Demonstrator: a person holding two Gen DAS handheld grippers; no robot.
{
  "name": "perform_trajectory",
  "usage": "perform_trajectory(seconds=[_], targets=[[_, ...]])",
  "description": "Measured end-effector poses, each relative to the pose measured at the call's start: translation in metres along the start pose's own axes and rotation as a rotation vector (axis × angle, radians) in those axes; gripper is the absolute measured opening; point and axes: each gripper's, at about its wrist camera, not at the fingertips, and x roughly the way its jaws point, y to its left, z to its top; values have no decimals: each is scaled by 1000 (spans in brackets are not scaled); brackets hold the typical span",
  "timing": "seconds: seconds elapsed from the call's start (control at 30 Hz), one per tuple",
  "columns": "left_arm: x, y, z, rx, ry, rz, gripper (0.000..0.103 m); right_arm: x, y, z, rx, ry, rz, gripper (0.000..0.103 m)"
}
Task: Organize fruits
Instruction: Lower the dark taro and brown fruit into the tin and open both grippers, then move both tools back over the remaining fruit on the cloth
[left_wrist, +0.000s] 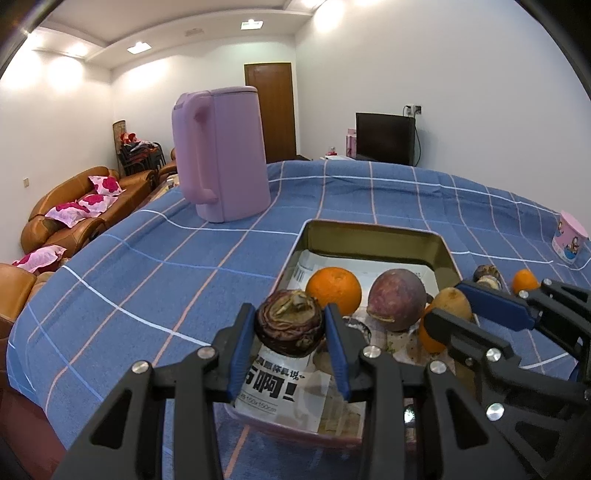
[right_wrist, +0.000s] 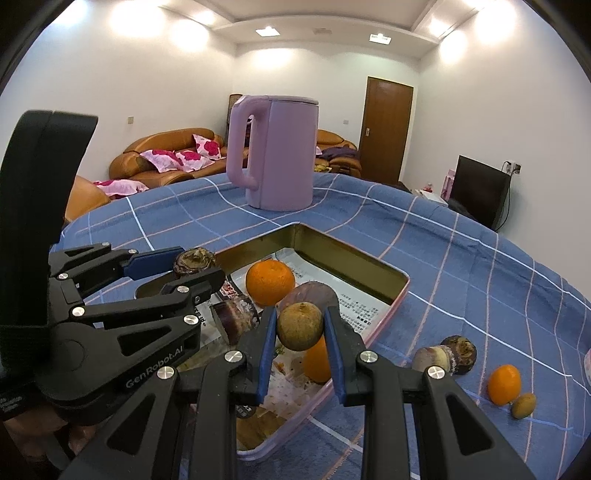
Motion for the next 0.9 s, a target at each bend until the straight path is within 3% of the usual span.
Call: perform_trajectory(seconds=[0.23, 0.4, 0.53, 0.73, 0.9], targets=[[-2, 1, -2, 3, 0, 8, 42, 8, 3, 0, -14, 47, 24, 28], [-4, 5, -2, -20, 3, 1, 61, 6, 3, -1, -9, 39, 1, 29], [-17, 0, 0, -17, -28, -20, 65, -14, -4, -6, 2, -18, -16, 34], [-36, -33, 8, 30, -74, -71, 69, -50, -44, -27, 23, -30, -107, 35], [-41, -71, 11, 94, -77, -125, 69, -70, -93, -46, 126, -7, -212, 37]])
